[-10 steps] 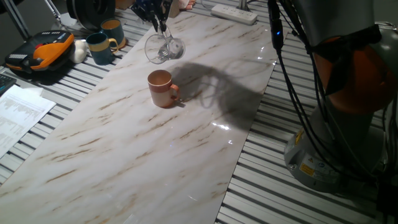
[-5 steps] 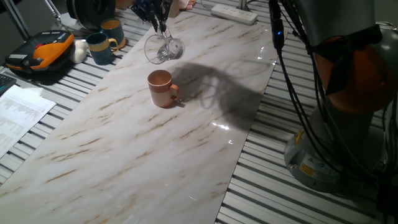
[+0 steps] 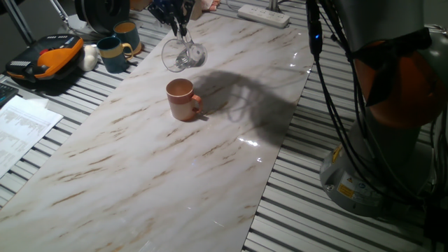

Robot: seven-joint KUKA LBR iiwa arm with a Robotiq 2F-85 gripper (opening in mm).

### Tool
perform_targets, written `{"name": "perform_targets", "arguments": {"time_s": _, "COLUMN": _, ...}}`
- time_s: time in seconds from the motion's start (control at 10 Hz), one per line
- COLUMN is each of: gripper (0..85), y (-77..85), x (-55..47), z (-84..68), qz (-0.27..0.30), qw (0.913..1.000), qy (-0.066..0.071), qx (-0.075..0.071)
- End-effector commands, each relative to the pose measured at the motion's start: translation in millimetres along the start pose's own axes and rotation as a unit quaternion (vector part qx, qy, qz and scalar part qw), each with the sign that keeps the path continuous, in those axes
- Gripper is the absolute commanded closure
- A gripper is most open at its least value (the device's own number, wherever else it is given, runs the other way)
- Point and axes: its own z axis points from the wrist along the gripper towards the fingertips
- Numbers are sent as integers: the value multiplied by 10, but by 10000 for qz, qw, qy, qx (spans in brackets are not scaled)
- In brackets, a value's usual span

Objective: Pour the water from one cup into another empty cup

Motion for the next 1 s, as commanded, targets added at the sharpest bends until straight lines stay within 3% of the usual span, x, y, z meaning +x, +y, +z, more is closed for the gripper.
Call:
{"name": "perform_targets", "arguments": {"time_s": 0.0, "gripper": 850, "y": 2, "x": 2, "z": 0, "qz": 2, "qw": 10000, "qy": 12, "qx": -29}}
{"name": "perform_targets", "arguments": {"time_s": 0.9, "gripper": 850, "y": 3, "x": 12, "z": 3, "qz": 14, "qw": 9999, "qy": -20, "qx": -166}}
